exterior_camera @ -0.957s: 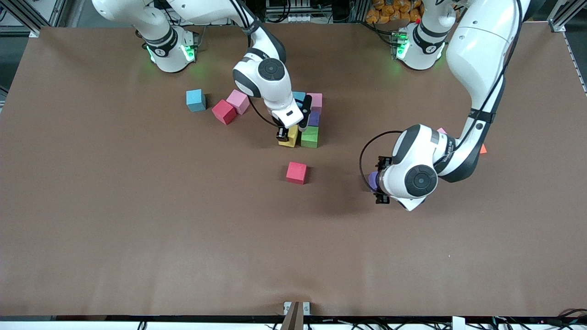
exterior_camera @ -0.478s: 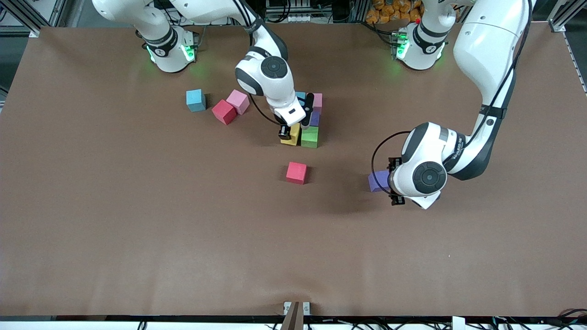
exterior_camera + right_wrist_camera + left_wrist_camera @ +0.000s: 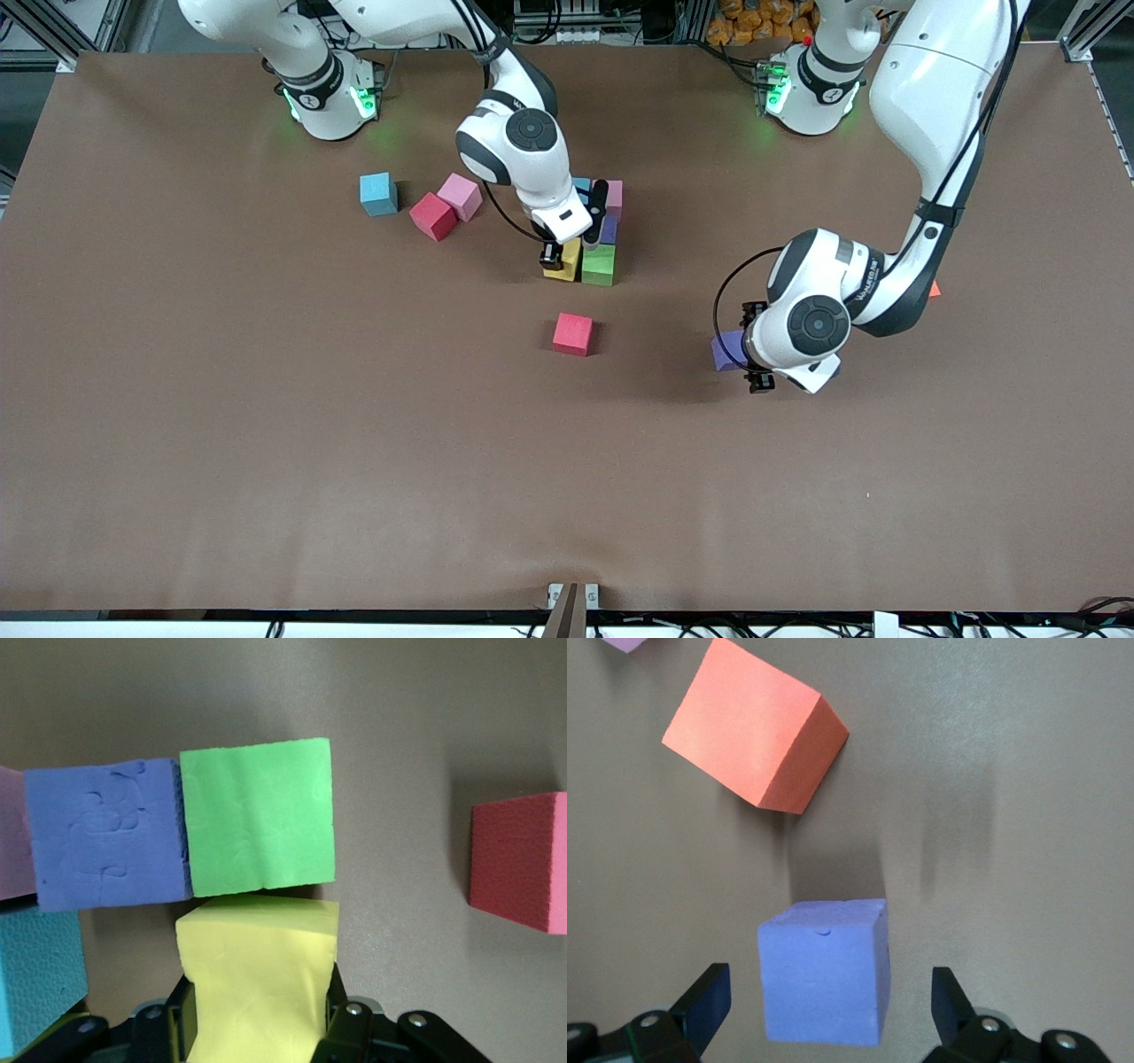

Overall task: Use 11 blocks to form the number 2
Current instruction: 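Set the yellow block below green with the right gripper while left grasps blue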

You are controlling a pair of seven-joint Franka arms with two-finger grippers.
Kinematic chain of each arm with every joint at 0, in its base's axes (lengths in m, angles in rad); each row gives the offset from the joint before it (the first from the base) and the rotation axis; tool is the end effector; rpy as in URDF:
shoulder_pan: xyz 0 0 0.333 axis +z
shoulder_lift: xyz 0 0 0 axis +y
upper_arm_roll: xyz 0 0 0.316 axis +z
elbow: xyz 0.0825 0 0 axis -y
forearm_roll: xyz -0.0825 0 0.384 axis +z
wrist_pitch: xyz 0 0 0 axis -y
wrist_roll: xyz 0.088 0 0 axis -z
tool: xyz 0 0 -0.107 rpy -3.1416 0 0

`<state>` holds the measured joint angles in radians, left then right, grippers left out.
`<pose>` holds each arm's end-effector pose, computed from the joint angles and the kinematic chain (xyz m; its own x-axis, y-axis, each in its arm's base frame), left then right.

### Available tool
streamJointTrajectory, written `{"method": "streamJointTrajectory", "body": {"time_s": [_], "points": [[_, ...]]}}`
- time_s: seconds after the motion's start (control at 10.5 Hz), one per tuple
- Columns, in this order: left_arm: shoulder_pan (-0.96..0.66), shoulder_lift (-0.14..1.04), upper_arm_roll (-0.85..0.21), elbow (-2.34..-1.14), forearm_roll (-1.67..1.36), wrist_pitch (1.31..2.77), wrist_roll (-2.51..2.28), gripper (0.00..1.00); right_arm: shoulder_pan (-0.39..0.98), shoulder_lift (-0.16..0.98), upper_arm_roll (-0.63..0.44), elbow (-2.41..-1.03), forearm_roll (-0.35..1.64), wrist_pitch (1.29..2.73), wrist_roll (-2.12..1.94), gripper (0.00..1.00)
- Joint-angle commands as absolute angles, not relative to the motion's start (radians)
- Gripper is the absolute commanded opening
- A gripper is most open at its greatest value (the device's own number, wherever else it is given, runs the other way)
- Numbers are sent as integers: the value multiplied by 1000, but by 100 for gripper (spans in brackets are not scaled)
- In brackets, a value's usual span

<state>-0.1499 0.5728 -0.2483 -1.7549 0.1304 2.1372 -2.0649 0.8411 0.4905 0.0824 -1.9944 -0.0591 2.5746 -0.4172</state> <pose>0.6004 -0.2335 0.2379 -0.0390 0.9981 0.0470 0.9851 0.0463 -0.1655 0.3737 0.4932 0.2214 0.1898 0.9781 0.0851 0.9805 -0.1933 0.0349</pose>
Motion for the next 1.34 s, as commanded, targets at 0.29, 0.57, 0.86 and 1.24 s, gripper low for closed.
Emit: {"method": "streamJointTrajectory", "body": {"time_s": [0.29,0.57,0.86,1.24], "points": [[-146,509,-252,-1859,150,2212,-2094,100,856,520,75,-1950,-57,2563,-400,56],[-140,509,-252,-1885,150,2263,-2095,100,859,528,75,-1945,-57,2563,-400,59],[-140,515,-253,-1893,150,2272,-2095,100,859,529,75,-1945,-57,2569,-400,72],[-141,522,-253,-1910,150,2310,-2095,100,857,528,75,-1945,-57,2569,-402,74]]}}
